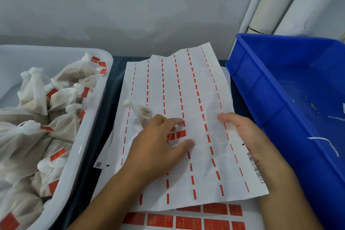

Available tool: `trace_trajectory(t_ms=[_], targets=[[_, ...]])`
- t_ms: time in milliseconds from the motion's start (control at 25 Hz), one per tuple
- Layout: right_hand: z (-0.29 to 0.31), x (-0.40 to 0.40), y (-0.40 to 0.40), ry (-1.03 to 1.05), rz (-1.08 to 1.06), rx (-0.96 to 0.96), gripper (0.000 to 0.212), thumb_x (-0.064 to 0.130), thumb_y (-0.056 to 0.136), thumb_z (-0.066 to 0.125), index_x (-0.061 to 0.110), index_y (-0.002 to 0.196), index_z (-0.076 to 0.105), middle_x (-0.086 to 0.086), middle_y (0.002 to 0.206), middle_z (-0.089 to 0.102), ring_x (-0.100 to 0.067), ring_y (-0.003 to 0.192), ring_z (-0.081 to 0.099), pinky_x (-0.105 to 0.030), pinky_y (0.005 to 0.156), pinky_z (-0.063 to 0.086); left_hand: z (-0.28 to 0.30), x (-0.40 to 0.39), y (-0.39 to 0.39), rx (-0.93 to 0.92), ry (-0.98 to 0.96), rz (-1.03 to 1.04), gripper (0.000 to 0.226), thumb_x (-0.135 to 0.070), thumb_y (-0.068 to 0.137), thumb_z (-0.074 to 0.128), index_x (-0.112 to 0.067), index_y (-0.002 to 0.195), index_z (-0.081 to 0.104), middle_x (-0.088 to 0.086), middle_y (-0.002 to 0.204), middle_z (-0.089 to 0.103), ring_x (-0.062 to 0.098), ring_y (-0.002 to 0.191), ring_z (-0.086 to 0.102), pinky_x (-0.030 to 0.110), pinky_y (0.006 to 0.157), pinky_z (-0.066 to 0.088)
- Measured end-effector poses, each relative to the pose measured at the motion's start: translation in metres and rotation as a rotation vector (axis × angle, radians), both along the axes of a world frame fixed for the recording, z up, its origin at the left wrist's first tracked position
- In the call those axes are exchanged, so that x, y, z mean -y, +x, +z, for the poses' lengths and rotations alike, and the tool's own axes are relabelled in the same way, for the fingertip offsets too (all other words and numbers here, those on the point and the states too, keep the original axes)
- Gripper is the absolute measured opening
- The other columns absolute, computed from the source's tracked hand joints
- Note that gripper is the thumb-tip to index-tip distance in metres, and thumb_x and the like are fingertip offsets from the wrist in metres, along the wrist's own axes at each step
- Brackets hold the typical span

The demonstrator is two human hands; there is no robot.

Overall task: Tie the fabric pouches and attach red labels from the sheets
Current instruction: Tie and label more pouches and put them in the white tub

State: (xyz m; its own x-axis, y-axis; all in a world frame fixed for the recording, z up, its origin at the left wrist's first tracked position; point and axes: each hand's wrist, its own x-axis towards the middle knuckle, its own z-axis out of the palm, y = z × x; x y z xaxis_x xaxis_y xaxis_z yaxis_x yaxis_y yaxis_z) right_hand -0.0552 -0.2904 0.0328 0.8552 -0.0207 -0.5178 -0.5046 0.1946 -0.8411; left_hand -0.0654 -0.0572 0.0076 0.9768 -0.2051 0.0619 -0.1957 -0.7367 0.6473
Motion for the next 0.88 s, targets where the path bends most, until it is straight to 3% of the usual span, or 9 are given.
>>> trace_trajectory(t_ms=[200, 320, 440, 600, 760, 880], targets=[[0.000, -0.008, -0.002, 0.131, 0.025, 0.035, 0.033, 0.035, 0.086, 0.071, 0.020, 0.115, 0.078, -0.011, 0.107, 0.079, -0.032, 0.091, 0.078, -0.039, 0.063, 0.063, 0.003, 0.003, -0.002, 0.000, 0.006, 0.035, 0.064, -0.078, 0.082, 0.056, -0.051, 0.140, 0.052, -0.032, 0.120, 0.042, 0.004, 0.099, 0.059, 0.027, 0.094, 0.057], [-0.003, -0.019, -0.007, 0.235, 0.139, 0.037, 0.042, 0.033, 0.074, 0.085, 0.023, 0.114, 0.080, -0.014, 0.117, 0.076, -0.039, 0.103, 0.075, -0.051, 0.080, 0.062, 0.002, 0.004, -0.001, -0.002, -0.011, 0.053, 0.059, -0.074, 0.085, 0.056, -0.048, 0.137, 0.057, -0.031, 0.116, 0.044, 0.004, 0.097, 0.059, 0.029, 0.094, 0.057], [-0.010, -0.029, -0.009, 0.127, 0.138, 0.091, 0.050, 0.027, 0.080, 0.087, 0.024, 0.127, 0.072, -0.013, 0.120, 0.076, -0.041, 0.107, 0.073, -0.063, 0.094, 0.056, 0.001, 0.004, -0.001, 0.008, -0.022, 0.067, 0.055, -0.073, 0.085, 0.058, -0.047, 0.134, 0.061, -0.030, 0.114, 0.046, 0.002, 0.090, 0.058, 0.026, 0.090, 0.058], [-0.006, -0.033, -0.008, 0.126, 0.090, 0.107, 0.034, 0.018, 0.091, 0.073, 0.018, 0.124, 0.072, -0.012, 0.115, 0.077, -0.037, 0.102, 0.076, -0.052, 0.081, 0.063, 0.001, 0.003, -0.001, 0.004, -0.026, 0.040, 0.059, -0.075, 0.083, 0.056, -0.049, 0.137, 0.056, -0.030, 0.115, 0.045, -0.003, 0.088, 0.056, 0.024, 0.088, 0.059], [-0.005, -0.031, -0.008, 0.021, 0.025, 0.095, 0.026, 0.023, 0.096, 0.067, 0.023, 0.122, 0.071, -0.007, 0.108, 0.079, -0.034, 0.095, 0.078, -0.052, 0.083, 0.063, 0.005, 0.003, -0.002, -0.009, -0.090, 0.011, 0.060, -0.074, 0.081, 0.060, -0.053, 0.137, 0.051, -0.030, 0.119, 0.048, -0.005, 0.089, 0.058, 0.008, 0.076, 0.052], [-0.007, -0.031, -0.009, -0.052, 0.021, 0.086, 0.022, 0.031, 0.096, 0.068, 0.030, 0.119, 0.070, -0.001, 0.101, 0.081, -0.029, 0.086, 0.079, -0.047, 0.075, 0.064, 0.007, 0.007, -0.003, -0.008, -0.179, 0.047, 0.049, -0.072, 0.080, 0.065, -0.056, 0.125, 0.052, -0.034, 0.111, 0.052, -0.007, 0.086, 0.061, -0.001, 0.061, 0.045]])
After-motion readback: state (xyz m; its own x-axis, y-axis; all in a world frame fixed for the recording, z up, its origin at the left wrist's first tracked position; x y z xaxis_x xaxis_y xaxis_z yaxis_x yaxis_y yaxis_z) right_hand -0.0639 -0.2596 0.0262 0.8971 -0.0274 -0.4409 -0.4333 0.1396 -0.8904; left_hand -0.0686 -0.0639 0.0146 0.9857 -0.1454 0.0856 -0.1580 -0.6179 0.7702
